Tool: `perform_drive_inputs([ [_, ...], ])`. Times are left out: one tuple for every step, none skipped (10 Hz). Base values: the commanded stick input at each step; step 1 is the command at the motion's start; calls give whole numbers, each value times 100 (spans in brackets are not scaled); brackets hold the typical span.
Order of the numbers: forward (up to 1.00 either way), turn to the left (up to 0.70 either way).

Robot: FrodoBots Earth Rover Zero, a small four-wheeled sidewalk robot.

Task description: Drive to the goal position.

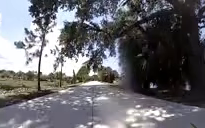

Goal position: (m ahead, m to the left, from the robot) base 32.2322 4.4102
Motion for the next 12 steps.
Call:
perform_drive_inputs([
  [85, 0],
  [85, 0],
  [85, 0],
  [85, 0],
  [85, 0],
  [85, 0],
  [85, 0],
  [85, 0],
  [85, 0],
  [85, 0],
  [85, 0],
  [85, 0],
])
